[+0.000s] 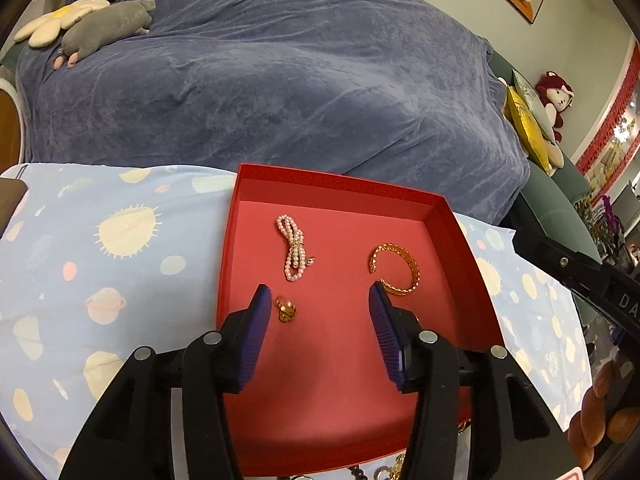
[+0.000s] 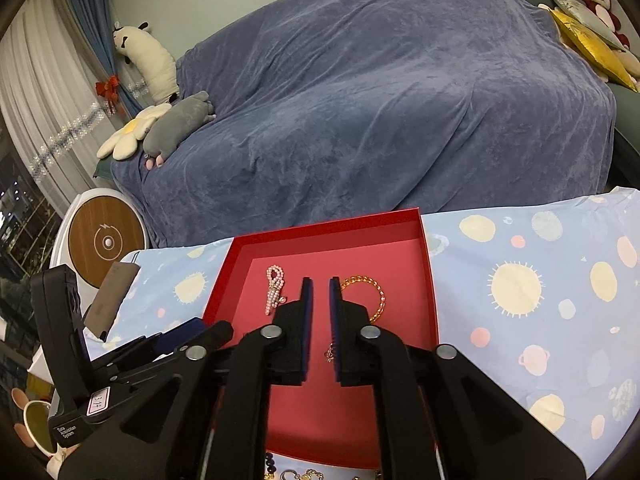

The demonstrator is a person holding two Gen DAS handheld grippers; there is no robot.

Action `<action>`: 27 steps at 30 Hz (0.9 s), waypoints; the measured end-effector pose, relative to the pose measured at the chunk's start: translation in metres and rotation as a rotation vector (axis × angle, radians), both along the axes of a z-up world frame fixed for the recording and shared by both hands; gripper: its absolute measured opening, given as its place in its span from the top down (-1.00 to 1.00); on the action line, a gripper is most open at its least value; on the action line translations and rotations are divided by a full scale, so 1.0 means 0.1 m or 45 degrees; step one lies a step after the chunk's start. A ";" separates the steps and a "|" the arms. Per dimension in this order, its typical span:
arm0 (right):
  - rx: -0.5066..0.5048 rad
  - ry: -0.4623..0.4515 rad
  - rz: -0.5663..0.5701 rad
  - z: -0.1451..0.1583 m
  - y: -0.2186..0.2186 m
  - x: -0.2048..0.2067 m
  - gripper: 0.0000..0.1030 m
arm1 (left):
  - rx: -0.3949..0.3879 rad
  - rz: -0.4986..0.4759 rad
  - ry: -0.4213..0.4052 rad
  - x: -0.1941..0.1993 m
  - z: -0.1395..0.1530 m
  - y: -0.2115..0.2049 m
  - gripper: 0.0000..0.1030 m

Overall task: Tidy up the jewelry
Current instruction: 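Withdraw both open tools from the red box toward the remaining jewelry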

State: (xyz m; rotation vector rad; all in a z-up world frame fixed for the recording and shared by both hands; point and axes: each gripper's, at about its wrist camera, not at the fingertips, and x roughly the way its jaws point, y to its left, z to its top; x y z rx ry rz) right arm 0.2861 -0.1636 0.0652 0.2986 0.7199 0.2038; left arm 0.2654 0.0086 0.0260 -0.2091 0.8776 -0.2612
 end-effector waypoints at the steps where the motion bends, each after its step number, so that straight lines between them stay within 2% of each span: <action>1: 0.003 -0.012 -0.005 0.04 -0.01 -0.02 0.37 | 0.003 0.002 -0.002 0.00 0.02 0.01 0.05; 8: 0.006 -0.069 -0.001 0.26 -0.01 -0.31 0.29 | 0.010 0.039 -0.069 -0.19 0.23 0.17 0.04; 12: -0.015 -0.071 -0.016 0.23 -0.02 -0.57 0.11 | -0.012 0.051 -0.092 -0.39 0.34 0.22 0.01; 15: -0.023 -0.027 -0.042 0.03 -0.08 -0.80 -0.02 | 0.035 0.051 -0.089 -0.58 0.33 0.24 -0.06; 18: -0.031 0.073 -0.050 -0.21 -0.11 -0.93 -0.02 | 0.114 0.078 -0.074 -0.77 0.24 0.23 -0.07; 22: 0.001 0.171 -0.070 -0.52 -0.18 -1.10 -0.02 | 0.109 0.083 -0.018 -0.96 0.09 0.24 -0.07; 27: -0.008 0.247 -0.064 -0.79 -0.18 -1.19 -0.02 | 0.173 0.054 0.050 -1.07 -0.18 0.16 -0.11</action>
